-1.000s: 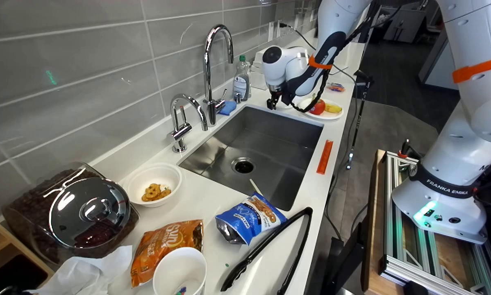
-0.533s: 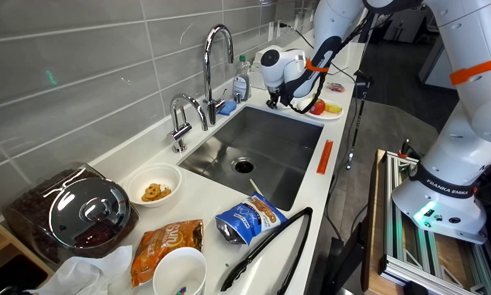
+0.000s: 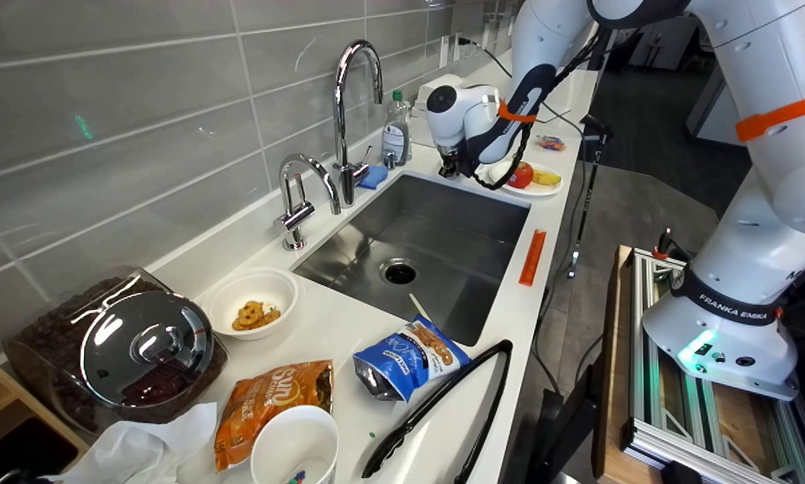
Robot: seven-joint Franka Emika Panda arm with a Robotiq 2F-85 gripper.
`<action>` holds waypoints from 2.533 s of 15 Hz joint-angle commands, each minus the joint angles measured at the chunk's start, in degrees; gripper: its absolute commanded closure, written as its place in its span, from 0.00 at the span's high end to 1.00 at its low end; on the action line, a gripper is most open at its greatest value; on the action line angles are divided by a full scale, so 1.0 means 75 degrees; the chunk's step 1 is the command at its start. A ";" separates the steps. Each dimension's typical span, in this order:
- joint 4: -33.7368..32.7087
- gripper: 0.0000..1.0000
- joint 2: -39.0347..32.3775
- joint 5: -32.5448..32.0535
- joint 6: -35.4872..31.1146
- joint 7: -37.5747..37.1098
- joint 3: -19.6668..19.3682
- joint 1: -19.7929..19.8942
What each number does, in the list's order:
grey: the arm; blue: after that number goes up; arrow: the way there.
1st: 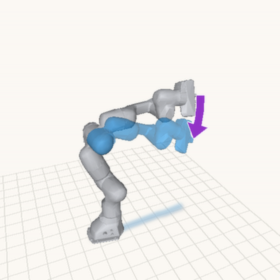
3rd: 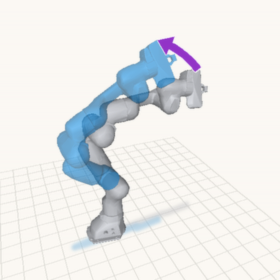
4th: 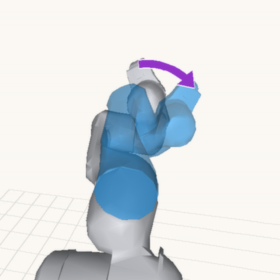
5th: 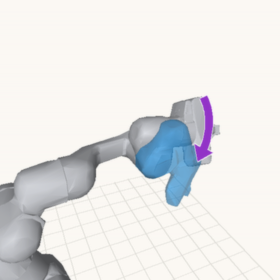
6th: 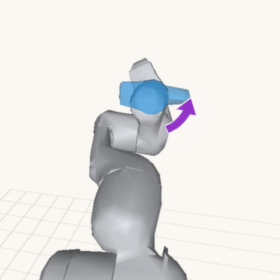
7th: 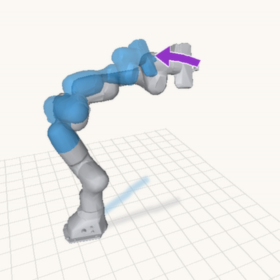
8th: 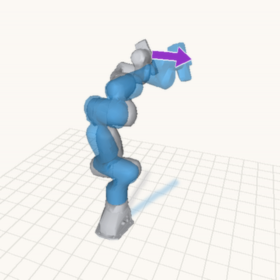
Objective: Move the white plate to the left counter, then pour the contents of the blue pack onto it
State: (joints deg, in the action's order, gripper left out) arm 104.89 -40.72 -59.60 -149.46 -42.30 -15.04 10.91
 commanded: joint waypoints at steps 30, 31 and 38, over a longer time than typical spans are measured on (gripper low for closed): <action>-0.0443 1.00 -0.0293 0.1694 -0.1146 0.0681 -0.0767 -0.0182; -0.0479 0.99 -0.0348 0.1766 -0.1150 0.0697 -0.0792 -0.0190; -0.0762 0.60 -0.0709 0.2402 -0.1116 0.1078 -0.0910 -0.0203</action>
State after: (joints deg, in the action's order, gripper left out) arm 101.00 -43.60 -44.96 -156.42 -36.82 -21.05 9.41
